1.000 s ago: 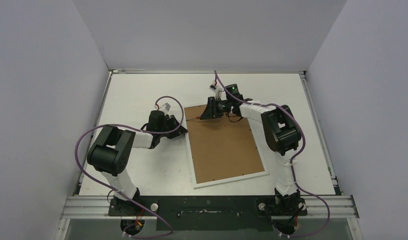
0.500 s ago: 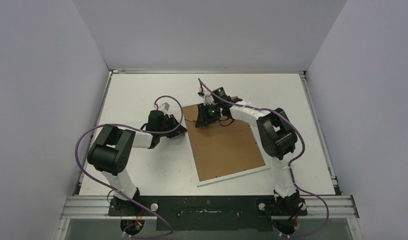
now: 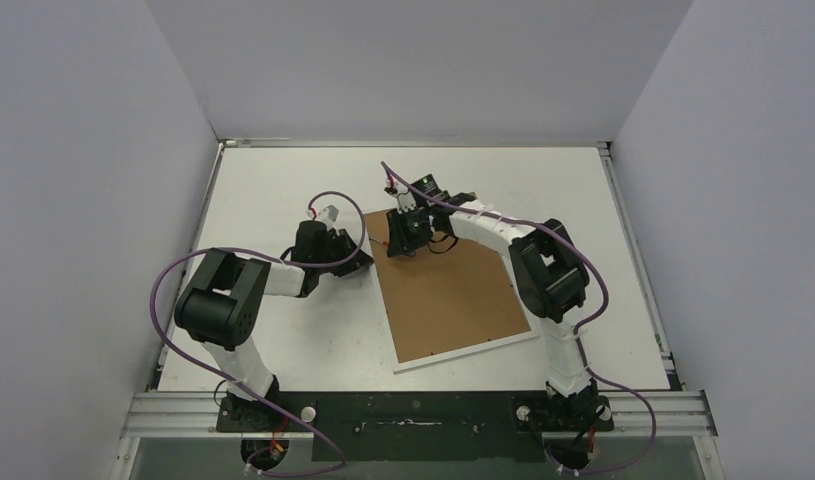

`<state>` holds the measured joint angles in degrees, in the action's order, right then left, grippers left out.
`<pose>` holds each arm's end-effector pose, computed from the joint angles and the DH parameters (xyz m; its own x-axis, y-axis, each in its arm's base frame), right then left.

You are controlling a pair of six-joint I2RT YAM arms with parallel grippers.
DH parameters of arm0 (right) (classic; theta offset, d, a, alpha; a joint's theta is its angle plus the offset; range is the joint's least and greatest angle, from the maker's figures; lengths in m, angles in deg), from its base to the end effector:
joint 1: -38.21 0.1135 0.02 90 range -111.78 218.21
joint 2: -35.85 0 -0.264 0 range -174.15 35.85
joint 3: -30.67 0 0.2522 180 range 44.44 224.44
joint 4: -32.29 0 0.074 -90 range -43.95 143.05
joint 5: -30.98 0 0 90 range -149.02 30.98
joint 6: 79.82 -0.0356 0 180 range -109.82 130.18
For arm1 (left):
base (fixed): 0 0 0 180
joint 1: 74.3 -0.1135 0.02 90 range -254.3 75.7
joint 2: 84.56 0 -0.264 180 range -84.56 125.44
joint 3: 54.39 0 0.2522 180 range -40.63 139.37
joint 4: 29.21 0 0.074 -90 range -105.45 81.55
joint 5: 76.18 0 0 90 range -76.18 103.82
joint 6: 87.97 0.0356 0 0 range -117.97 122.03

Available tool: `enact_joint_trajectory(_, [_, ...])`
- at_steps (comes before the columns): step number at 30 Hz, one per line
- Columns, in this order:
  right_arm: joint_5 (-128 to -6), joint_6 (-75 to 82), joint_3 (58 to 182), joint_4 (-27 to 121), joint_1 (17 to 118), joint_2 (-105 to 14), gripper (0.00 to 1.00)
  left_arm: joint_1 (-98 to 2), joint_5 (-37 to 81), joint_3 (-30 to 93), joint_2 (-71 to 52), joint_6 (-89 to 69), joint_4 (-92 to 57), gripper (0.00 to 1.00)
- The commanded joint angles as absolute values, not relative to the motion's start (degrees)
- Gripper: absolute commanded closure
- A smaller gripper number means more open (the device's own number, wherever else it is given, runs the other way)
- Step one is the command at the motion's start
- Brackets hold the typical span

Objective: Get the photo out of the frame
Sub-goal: Release the photo frame item from the photo frame.

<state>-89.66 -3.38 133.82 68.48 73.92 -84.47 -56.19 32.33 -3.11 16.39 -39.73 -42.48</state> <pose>0.3602 0.2813 0.1830 -0.8090 -0.3331 -0.4843 -0.5755 0.6164 0.5375 0.3007 -0.1102 0.1165 -0.7788 -0.4098 -0.4749 0.0254 0.7359 -0.6766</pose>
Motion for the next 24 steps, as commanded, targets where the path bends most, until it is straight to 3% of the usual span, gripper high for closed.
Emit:
enact_joint_trajectory(1, [-93.06, -1.63, 138.04, 64.02, 78.76, -81.49, 1.00, -55.22, 31.34, -5.72, 20.73, -37.28, -34.31, 0.87])
enact_joint_trajectory(24, [-83.29, 2.69, 147.23, 72.98, 89.12, -84.70, 1.00, -56.23, 32.90, -7.22, 21.53, -39.38, -38.26, 0.87])
